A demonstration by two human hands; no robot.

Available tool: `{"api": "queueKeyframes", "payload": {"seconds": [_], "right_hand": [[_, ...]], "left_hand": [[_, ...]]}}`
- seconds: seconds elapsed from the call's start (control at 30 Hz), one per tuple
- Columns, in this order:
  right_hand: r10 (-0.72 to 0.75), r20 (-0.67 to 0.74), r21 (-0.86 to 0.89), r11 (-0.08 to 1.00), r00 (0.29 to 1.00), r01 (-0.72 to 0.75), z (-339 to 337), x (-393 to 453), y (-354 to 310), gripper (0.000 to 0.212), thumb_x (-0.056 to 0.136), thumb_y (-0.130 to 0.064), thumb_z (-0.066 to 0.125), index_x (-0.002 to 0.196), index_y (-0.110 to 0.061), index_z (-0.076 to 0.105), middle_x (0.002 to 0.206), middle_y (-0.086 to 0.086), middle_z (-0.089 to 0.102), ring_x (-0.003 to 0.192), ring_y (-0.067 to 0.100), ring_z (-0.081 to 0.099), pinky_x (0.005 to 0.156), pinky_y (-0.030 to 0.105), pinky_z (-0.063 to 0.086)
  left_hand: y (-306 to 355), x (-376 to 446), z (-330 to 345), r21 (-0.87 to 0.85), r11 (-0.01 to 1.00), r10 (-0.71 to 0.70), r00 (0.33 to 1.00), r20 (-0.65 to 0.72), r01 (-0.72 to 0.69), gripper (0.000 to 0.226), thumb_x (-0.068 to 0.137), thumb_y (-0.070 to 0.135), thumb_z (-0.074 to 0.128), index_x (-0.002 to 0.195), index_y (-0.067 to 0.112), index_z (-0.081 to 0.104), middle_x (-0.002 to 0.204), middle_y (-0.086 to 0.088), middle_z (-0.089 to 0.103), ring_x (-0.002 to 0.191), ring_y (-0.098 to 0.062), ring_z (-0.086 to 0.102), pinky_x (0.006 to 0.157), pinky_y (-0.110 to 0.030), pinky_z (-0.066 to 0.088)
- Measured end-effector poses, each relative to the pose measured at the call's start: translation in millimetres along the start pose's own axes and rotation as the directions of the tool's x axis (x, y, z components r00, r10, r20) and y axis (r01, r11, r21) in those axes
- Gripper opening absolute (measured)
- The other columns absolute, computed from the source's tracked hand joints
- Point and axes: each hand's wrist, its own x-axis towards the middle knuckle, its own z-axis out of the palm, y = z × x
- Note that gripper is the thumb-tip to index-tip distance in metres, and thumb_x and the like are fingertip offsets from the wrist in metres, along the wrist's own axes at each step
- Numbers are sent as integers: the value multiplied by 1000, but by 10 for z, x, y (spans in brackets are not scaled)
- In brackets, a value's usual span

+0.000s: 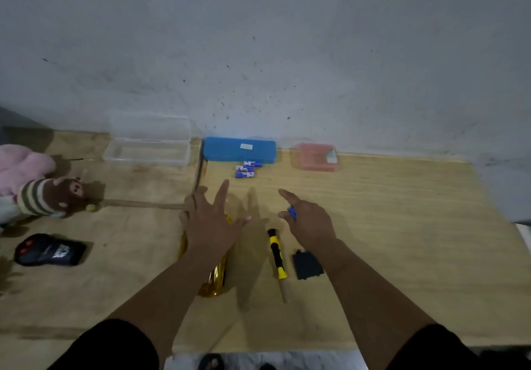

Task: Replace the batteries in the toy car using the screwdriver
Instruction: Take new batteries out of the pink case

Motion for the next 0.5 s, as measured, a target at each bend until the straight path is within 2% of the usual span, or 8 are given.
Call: {"api": "queueKeyframes", "payload": {"seconds": [0.1, 0.2, 0.37, 0.5], "right_hand": [[58, -61, -24, 998, 996, -60, -136, 117, 174, 52, 97, -38, 43, 146, -31, 25, 122, 8, 60, 110, 25, 55, 86, 33, 44], [102, -133, -85, 990, 986, -114, -290, 274, 405, 53, 98, -38, 42, 146, -26, 25, 120, 6, 60, 105, 25, 58, 81, 33, 46], [84, -174, -248, 961, 981, -126, -397, 691, 848, 54, 99, -37, 40, 147, -23, 21, 118, 6, 60, 94, 28, 63, 73, 34, 49], [9, -125, -354, 934, 992, -53, -290, 1105, 1175, 56, 98, -24, 41, 148, -22, 16, 119, 6, 58, 91, 29, 63, 70, 34, 49]], "left_hand": [[247, 282, -73, 12, 983, 184, 979, -83, -183, 80, 81, 64, 52, 147, 36, 19, 148, -4, 26, 132, -29, 23, 104, -45, 27], [586, 539, -74, 52, 959, 284, 954, -96, -280, 74, 83, 61, 52, 146, 35, 23, 146, 2, 29, 130, -25, 25, 100, -40, 27], [1156, 918, 213, 75, 933, 355, 933, -59, -351, 72, 85, 54, 54, 146, 34, 22, 147, 6, 29, 131, -23, 24, 98, -36, 25], [1514, 1214, 588, 52, 948, 317, 947, -47, -315, 74, 82, 52, 58, 145, 32, 23, 147, 9, 31, 131, -23, 27, 98, -37, 27]]}}
